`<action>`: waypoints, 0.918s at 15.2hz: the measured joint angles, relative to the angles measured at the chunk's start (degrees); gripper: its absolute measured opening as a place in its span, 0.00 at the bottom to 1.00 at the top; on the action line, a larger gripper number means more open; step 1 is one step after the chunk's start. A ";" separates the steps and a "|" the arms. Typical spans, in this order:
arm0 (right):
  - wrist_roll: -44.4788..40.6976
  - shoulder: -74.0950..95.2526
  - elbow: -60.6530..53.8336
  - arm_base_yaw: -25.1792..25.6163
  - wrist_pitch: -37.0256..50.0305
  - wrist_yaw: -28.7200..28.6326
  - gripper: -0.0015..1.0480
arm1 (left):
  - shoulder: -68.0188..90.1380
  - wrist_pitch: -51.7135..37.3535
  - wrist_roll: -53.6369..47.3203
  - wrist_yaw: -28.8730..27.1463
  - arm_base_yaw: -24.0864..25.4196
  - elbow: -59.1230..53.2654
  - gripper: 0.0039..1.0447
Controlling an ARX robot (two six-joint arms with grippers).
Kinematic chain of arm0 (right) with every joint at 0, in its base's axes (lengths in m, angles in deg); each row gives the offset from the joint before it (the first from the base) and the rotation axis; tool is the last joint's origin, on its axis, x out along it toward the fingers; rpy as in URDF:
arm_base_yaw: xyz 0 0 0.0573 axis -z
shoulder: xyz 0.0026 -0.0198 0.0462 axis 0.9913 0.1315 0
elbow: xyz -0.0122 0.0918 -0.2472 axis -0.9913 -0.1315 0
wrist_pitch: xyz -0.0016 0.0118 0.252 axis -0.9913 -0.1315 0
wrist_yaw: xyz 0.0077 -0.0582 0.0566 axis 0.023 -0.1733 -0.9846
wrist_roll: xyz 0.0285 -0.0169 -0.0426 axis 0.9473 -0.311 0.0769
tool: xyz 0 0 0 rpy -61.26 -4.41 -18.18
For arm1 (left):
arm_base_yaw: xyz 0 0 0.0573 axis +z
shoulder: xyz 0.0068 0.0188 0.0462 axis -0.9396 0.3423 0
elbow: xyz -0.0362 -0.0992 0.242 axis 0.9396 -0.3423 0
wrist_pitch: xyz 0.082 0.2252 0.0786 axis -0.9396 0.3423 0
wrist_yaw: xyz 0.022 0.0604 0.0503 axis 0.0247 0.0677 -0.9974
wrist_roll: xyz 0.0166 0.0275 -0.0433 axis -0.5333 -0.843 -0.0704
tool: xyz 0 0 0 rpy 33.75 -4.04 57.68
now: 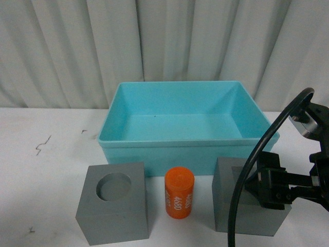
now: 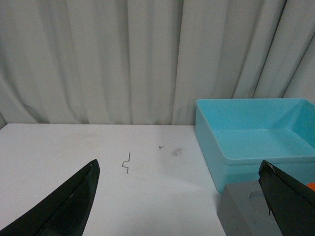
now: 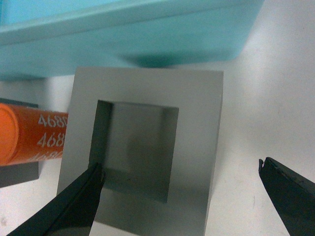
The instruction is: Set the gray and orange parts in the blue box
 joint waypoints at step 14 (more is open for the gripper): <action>3.45 7.10 3.19 2.40 2.03 -1.75 0.91 | -0.02 0.02 0.02 0.02 0.00 0.00 0.94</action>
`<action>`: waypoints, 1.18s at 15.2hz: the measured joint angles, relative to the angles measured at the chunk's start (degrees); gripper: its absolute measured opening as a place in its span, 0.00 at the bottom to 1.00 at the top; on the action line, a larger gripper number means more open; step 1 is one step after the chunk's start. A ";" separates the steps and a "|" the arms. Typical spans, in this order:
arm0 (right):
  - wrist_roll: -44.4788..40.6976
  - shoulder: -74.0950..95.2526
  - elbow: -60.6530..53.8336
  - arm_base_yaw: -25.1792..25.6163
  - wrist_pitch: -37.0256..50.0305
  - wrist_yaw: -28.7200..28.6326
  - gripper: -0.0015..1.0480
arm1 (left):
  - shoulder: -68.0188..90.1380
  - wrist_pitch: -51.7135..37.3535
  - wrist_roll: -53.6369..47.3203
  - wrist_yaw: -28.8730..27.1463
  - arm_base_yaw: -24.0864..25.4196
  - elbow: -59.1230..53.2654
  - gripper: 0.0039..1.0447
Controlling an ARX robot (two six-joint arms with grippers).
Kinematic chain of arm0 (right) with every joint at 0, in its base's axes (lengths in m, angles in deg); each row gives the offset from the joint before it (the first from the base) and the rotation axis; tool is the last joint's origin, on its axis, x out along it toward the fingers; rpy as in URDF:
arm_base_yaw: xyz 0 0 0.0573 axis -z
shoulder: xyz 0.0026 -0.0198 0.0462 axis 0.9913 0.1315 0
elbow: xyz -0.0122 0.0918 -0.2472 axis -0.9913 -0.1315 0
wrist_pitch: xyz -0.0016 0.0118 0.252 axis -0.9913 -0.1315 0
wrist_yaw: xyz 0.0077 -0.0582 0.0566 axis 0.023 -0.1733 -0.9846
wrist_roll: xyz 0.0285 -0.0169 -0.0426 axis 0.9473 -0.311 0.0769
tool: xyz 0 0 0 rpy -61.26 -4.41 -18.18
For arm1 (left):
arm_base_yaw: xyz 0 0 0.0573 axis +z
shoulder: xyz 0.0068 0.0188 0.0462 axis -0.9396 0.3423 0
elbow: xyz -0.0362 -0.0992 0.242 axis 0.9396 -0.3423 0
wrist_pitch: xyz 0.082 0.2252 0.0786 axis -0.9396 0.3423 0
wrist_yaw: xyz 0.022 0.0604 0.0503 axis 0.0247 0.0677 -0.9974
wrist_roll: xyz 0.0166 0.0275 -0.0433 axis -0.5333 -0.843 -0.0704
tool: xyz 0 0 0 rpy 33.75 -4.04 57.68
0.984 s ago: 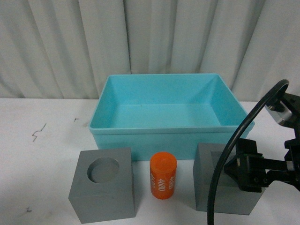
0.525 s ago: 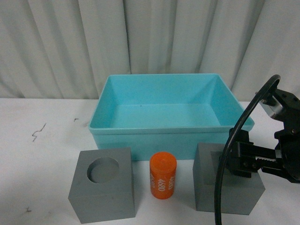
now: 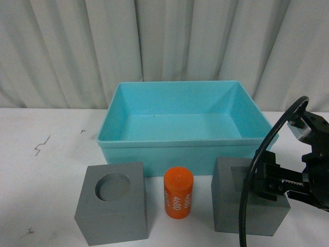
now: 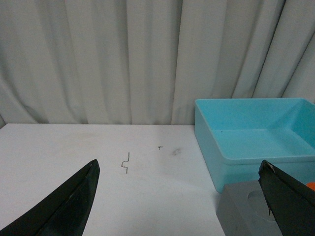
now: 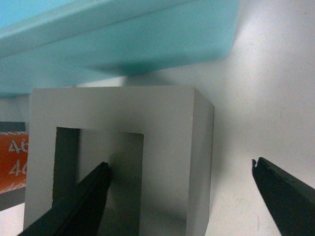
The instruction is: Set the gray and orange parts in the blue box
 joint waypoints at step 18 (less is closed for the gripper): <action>-6.93 -27.32 5.77 1.97 -14.03 -0.33 0.18 | 0.00 -0.02 0.00 0.02 0.00 0.00 0.94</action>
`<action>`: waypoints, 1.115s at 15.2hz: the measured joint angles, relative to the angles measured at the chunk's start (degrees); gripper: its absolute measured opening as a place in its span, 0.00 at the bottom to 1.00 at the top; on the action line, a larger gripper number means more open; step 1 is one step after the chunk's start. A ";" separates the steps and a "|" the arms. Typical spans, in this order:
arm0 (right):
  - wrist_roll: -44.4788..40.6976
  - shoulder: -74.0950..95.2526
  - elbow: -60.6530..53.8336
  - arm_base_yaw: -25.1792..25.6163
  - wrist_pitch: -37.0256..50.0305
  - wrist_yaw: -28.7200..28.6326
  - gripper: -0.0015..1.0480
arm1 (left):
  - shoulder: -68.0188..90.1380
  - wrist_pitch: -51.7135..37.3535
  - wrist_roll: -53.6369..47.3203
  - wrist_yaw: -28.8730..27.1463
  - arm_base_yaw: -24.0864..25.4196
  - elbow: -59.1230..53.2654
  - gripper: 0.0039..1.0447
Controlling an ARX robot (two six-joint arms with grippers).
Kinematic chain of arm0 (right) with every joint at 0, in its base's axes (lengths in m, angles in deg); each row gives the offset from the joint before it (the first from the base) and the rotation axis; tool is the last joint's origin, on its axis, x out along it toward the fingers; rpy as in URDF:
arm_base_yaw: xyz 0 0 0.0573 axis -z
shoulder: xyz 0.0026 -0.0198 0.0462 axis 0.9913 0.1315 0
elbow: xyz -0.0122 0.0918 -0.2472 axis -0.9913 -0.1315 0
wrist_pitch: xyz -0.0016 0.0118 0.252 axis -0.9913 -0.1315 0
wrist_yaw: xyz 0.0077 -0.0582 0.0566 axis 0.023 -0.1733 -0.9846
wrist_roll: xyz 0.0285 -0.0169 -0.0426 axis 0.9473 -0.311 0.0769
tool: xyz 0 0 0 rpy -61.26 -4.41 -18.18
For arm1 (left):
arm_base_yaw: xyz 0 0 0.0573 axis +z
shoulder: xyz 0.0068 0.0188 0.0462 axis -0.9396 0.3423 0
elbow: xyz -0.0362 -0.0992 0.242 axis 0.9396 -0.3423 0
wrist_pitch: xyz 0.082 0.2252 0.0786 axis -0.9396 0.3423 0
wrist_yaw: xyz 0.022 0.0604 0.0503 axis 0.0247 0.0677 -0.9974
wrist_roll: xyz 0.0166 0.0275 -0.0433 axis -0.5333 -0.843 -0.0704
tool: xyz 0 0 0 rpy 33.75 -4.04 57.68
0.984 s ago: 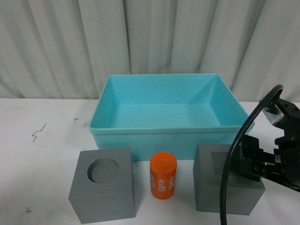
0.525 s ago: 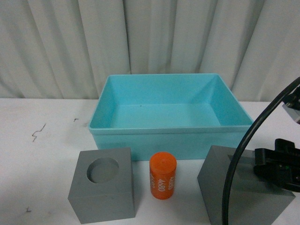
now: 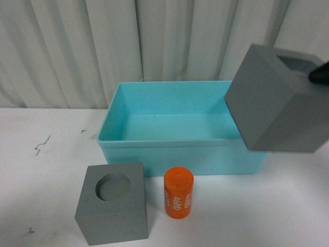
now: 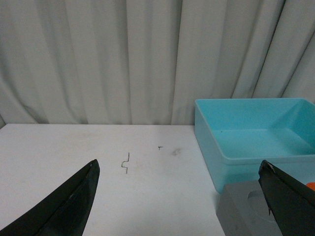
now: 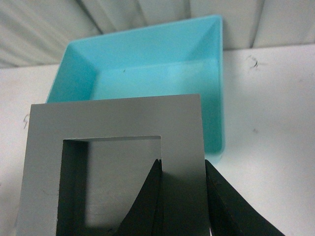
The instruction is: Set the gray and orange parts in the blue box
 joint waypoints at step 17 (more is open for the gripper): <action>2.58 42.75 38.88 -2.75 -5.86 7.67 0.18 | 0.02 0.00 0.00 -0.02 0.00 0.00 0.94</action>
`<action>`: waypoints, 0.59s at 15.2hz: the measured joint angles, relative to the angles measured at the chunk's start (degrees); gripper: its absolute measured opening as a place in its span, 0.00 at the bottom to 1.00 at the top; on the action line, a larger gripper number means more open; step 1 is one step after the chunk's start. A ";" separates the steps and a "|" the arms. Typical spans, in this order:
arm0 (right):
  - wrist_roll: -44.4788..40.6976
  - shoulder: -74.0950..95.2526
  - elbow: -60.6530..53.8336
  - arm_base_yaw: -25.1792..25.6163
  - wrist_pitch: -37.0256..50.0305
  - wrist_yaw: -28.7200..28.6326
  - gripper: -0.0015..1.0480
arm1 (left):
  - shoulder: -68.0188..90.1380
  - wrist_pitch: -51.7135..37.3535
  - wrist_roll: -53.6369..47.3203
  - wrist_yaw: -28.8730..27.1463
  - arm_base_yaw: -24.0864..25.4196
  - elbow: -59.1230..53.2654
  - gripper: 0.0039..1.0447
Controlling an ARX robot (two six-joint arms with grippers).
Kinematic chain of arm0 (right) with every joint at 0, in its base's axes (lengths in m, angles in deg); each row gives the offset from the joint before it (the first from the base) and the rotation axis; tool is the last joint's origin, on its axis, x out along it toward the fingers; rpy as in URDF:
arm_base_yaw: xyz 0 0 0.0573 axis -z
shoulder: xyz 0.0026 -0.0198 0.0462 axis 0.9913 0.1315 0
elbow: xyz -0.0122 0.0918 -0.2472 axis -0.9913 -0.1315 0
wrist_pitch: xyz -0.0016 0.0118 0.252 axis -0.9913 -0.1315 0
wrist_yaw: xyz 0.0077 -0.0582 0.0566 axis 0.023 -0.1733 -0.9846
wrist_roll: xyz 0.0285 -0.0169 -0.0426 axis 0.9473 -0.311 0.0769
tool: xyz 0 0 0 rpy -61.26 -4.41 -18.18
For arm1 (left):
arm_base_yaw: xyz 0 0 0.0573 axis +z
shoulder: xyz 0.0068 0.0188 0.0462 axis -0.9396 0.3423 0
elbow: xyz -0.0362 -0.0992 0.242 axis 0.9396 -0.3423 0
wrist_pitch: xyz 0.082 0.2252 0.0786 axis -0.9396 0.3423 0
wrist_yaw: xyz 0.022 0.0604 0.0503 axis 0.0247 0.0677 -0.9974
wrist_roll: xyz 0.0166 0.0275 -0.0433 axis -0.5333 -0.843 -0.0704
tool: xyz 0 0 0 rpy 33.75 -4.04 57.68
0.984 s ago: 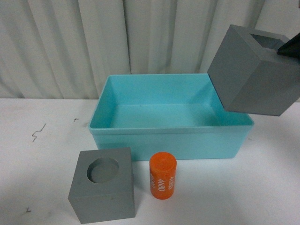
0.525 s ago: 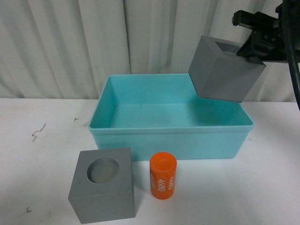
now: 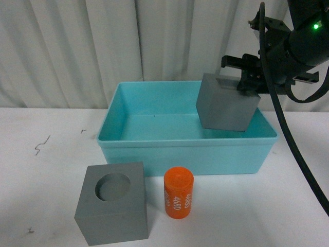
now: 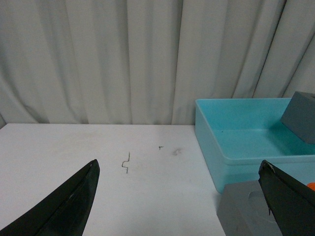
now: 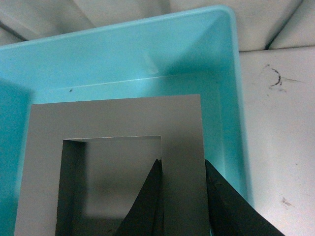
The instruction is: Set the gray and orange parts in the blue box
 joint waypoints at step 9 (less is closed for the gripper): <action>2.36 -7.39 -3.98 0.59 4.70 -1.11 0.85 | -0.02 0.00 0.00 0.00 0.00 0.00 0.94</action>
